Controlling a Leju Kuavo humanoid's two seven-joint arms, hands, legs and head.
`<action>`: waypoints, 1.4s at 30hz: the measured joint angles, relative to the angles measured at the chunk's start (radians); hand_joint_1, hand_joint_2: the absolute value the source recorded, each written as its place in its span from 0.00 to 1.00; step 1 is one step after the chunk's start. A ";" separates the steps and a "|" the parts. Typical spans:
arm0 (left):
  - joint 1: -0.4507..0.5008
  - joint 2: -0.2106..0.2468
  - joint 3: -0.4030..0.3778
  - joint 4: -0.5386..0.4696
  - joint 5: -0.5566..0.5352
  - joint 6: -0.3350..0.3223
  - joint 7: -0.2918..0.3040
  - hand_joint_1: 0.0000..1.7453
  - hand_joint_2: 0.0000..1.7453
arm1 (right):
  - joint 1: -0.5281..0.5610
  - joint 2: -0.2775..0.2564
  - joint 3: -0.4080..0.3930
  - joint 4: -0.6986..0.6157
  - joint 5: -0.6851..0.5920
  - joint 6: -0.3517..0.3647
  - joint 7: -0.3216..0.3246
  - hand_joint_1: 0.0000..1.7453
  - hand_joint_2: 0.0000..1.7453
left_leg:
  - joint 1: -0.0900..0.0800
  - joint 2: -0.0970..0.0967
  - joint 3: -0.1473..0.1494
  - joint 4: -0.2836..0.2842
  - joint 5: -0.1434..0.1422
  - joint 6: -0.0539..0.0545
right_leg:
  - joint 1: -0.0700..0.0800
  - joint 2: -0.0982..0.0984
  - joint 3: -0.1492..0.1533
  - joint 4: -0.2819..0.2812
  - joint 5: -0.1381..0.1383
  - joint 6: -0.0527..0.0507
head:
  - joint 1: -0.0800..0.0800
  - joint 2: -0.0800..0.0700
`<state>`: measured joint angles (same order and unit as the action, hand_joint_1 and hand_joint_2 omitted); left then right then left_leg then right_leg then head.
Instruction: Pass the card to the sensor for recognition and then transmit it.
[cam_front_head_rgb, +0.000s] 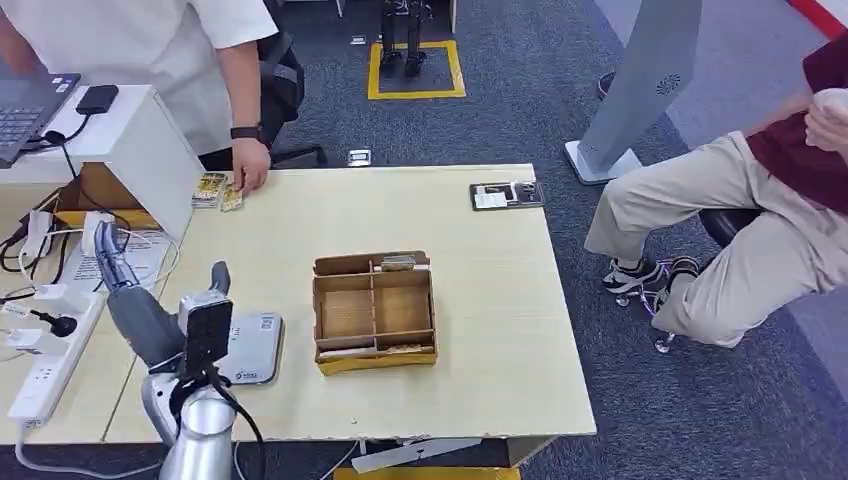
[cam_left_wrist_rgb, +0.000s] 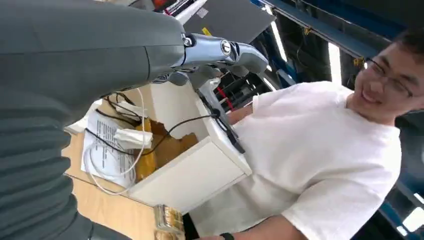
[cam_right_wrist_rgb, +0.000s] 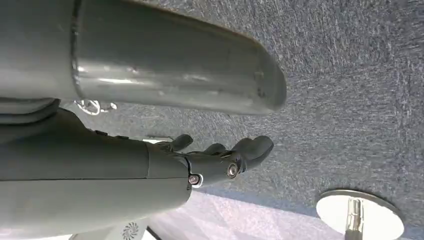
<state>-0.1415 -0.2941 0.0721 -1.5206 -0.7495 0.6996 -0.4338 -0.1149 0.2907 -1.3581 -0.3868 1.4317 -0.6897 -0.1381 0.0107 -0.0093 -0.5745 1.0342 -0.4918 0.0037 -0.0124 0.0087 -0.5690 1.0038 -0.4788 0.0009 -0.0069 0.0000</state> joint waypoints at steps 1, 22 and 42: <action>0.005 0.000 -0.003 -0.010 0.027 0.000 -0.021 0.00 1.00 | 0.000 0.001 -0.002 -0.003 -0.002 0.000 -0.001 0.00 0.00 | 0.000 0.000 0.000 0.000 0.000 0.000 | 0.000 0.000 0.000 0.000 0.000 0.000 | 0.000 0.000; 0.122 0.005 -0.030 -0.212 0.422 0.001 -0.236 0.00 1.00 | 0.000 0.023 -0.069 -0.058 0.004 0.000 0.000 0.00 0.00 | 0.000 -0.001 -0.001 0.000 0.000 0.000 | 0.000 -0.001 0.000 0.000 0.000 0.000 | 0.000 0.000; 0.222 0.003 -0.077 -0.367 0.403 0.000 -0.267 0.00 1.00 | -0.003 0.023 -0.121 -0.072 0.072 0.000 -0.040 0.00 0.00 | 0.000 -0.001 -0.001 0.000 0.000 0.000 | 0.000 -0.002 0.000 0.000 0.000 0.000 | 0.000 0.000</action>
<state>0.0802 -0.2914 -0.0049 -1.8872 -0.3468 0.6992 -0.7004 -0.1179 0.3139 -1.4793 -0.4589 1.5034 -0.6897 -0.1785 0.0107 -0.0105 -0.5750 1.0340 -0.4919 0.0037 -0.0124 0.0071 -0.5691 1.0037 -0.4791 0.0008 -0.0069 0.0000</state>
